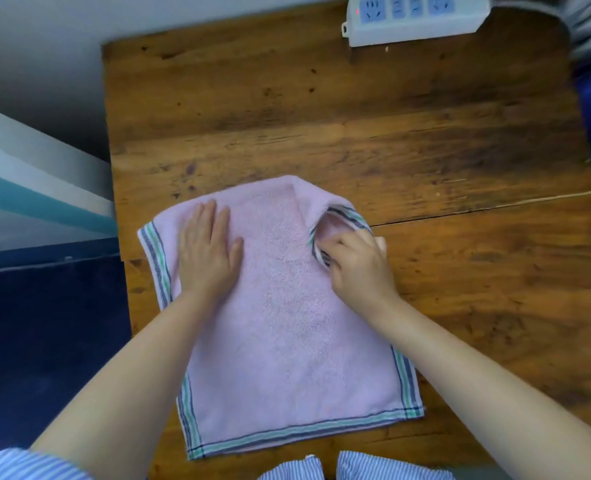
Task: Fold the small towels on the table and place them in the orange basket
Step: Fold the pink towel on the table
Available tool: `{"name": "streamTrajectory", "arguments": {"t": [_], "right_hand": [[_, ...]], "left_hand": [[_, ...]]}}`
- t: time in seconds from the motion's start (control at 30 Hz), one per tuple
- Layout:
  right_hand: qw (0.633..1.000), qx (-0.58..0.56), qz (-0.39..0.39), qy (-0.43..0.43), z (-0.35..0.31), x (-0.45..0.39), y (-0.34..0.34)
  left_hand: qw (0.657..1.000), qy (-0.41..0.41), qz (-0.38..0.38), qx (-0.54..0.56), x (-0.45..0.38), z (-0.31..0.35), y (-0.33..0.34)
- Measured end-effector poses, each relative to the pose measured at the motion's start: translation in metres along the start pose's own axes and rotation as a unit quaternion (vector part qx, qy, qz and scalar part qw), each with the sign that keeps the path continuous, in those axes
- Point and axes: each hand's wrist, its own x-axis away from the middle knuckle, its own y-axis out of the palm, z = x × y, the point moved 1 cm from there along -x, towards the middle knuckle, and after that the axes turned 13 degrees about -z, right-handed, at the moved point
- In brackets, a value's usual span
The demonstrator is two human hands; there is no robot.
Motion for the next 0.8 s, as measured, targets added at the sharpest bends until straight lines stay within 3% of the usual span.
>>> {"name": "streamTrajectory", "arguments": {"t": [0.17,0.57,0.67,0.8], "right_hand": [[0.999,-0.004,0.043,0.002,0.026,-0.018,-0.02],[0.998,0.041,0.014,-0.037,0.041,-0.051,-0.017],[0.996,-0.072,0.043,0.043,0.049,-0.047,-0.032],[0.942,-0.231,0.039,0.24,0.064,-0.052,-0.047]], "left_hand": [[0.999,0.005,0.031,0.008,-0.004,-0.003,0.005],[0.997,0.034,0.067,-0.021,-0.01,-0.01,0.012],[0.998,0.024,0.062,-0.014,-0.009,-0.009,0.01],[0.998,0.02,0.06,-0.026,-0.009,-0.008,0.01]]}}
